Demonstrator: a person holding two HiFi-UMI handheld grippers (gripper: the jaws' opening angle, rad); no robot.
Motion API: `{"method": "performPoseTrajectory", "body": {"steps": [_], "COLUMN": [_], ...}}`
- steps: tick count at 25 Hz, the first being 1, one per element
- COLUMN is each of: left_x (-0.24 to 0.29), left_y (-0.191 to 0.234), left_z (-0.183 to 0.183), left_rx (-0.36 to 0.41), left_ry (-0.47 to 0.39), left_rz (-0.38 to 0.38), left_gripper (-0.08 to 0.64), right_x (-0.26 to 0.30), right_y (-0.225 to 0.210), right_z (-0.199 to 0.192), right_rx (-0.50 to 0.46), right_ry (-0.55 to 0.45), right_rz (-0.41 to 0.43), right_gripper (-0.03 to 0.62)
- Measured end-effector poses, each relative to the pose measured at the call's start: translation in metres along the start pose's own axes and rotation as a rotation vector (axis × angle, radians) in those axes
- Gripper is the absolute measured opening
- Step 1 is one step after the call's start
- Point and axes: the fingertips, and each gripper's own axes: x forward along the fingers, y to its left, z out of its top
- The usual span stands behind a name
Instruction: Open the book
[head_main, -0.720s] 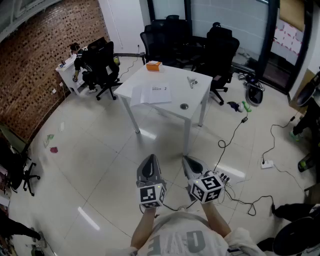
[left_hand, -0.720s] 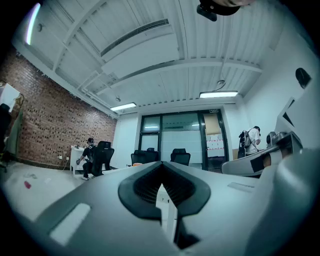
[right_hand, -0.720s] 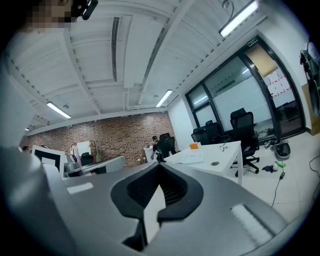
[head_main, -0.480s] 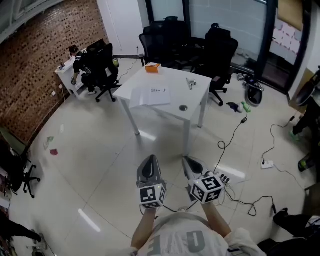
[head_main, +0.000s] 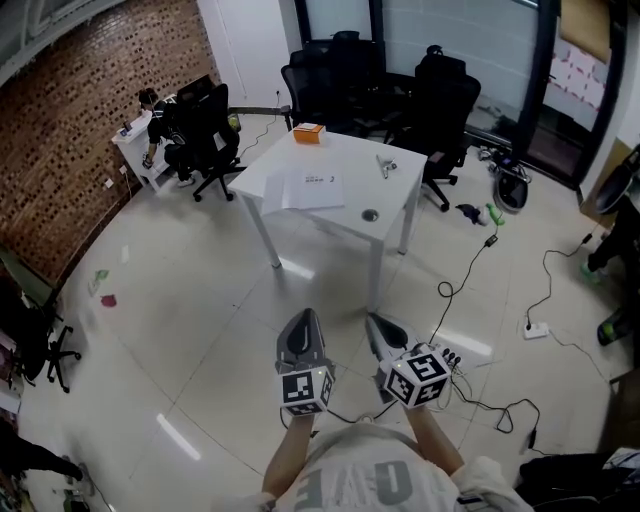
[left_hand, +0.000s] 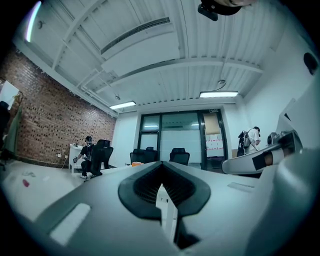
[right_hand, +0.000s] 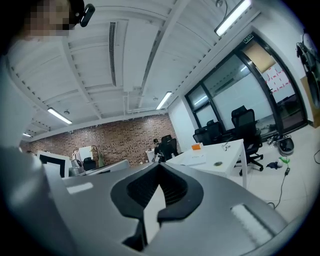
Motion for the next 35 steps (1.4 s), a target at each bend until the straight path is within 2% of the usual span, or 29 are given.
{"method": "performPoseTrajectory", "body": {"steps": [7, 14, 19, 23, 28, 31, 35], "left_x": [0.004, 0.013, 0.047, 0.099, 0.193, 0.252, 0.342], "left_y": [0.008, 0.029, 0.054, 0.061, 0.081, 0.107, 0.154], "left_z": [-0.010, -0.017, -0.017, -0.034, -0.063, -0.065, -0.058], "left_rx": [0.000, 0.005, 0.018, 0.022, -0.025, -0.003, -0.011], "left_ry": [0.028, 0.040, 0.042, 0.038, 0.061, 0.052, 0.048], "left_rz": [0.004, 0.046, 0.067, 0.037, -0.019, -0.036, -0.058], "left_gripper": [0.012, 0.012, 0.012, 0.012, 0.012, 0.012, 0.012], "right_x": [0.005, 0.017, 0.042, 0.087, 0.181, 0.246, 0.340], "right_y": [-0.002, -0.013, -0.027, -0.066, -0.113, -0.136, -0.171], "right_z": [-0.007, -0.029, -0.020, -0.021, -0.009, -0.003, 0.023], "right_rx": [0.024, 0.070, 0.052, 0.042, 0.024, 0.023, 0.025], "right_ry": [0.028, 0.083, 0.077, 0.098, 0.113, 0.127, 0.111], "right_rz": [0.007, 0.006, -0.010, -0.037, -0.050, -0.056, -0.089], "right_gripper": [0.003, 0.003, 0.003, 0.003, 0.003, 0.003, 0.003]}}
